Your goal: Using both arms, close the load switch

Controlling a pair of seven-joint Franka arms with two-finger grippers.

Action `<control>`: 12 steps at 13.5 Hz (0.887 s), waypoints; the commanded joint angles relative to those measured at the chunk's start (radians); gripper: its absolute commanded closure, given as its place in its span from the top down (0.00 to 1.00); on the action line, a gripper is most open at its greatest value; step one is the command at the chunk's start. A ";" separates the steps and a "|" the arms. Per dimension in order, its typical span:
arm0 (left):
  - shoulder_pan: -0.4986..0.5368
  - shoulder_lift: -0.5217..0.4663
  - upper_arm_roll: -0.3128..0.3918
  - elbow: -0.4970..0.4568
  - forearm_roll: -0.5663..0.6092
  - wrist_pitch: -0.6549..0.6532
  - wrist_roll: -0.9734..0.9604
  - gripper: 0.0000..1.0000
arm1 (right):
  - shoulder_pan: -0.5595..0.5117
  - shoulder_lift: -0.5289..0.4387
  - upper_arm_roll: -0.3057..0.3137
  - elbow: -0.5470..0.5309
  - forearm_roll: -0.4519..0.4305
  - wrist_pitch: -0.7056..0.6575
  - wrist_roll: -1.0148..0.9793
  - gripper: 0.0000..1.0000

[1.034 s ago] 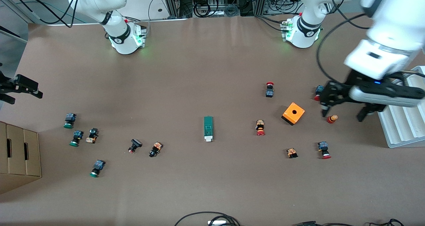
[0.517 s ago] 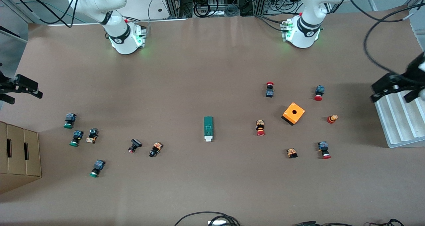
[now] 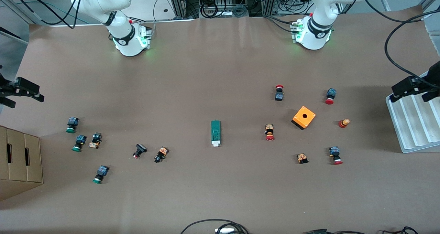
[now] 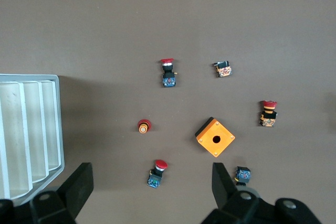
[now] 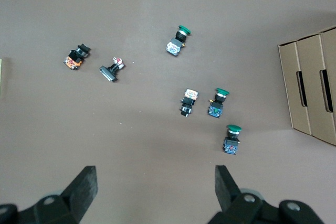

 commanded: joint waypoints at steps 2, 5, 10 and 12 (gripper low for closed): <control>-0.002 -0.063 -0.001 -0.083 -0.001 0.012 -0.012 1.00 | 0.004 0.008 -0.002 0.015 -0.018 0.006 -0.002 1.00; -0.002 -0.113 -0.001 -0.171 0.002 0.066 -0.002 1.00 | 0.004 0.008 -0.002 0.015 -0.017 0.006 -0.002 1.00; 0.000 -0.085 0.002 -0.125 0.005 0.010 0.005 1.00 | 0.005 0.009 -0.002 0.015 -0.018 0.006 -0.001 1.00; 0.000 -0.080 0.001 -0.125 0.005 0.013 0.005 1.00 | 0.005 0.008 -0.002 0.015 -0.020 0.006 -0.001 1.00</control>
